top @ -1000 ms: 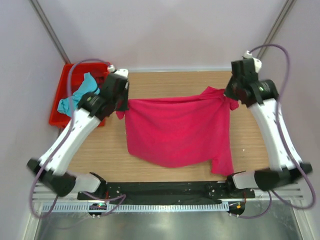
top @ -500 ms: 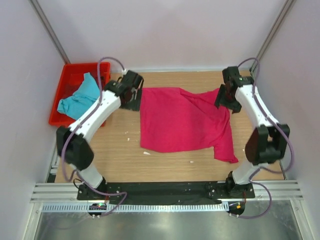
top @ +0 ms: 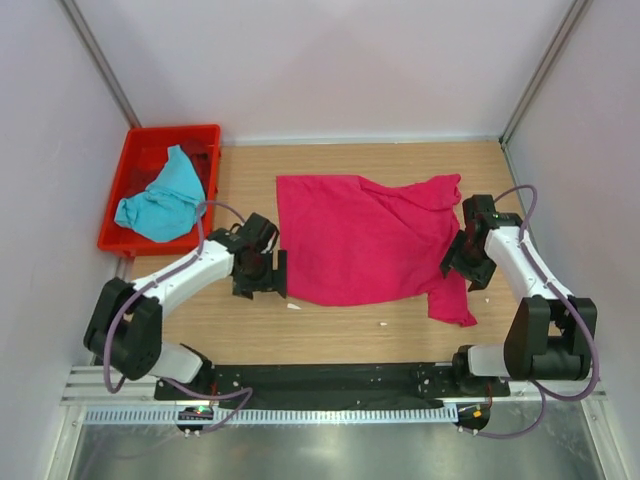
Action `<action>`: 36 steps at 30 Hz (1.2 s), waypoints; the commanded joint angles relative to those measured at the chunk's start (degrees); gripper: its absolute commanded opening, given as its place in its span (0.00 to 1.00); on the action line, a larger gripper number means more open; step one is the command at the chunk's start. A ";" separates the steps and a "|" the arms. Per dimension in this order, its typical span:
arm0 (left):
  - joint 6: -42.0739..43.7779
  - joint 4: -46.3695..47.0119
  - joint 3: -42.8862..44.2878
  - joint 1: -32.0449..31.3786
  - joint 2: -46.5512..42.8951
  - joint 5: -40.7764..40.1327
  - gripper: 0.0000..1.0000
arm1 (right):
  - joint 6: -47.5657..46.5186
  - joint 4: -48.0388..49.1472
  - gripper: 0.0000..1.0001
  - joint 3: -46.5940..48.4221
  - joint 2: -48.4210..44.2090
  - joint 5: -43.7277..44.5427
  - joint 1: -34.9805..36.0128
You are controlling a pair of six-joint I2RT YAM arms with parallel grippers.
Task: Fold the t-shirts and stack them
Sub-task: Flatten the tshirt out
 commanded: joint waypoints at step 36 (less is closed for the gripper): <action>0.89 -3.55 15.85 9.92 1.27 4.22 0.66 | -1.02 2.19 0.61 -0.48 -0.30 -5.81 -1.67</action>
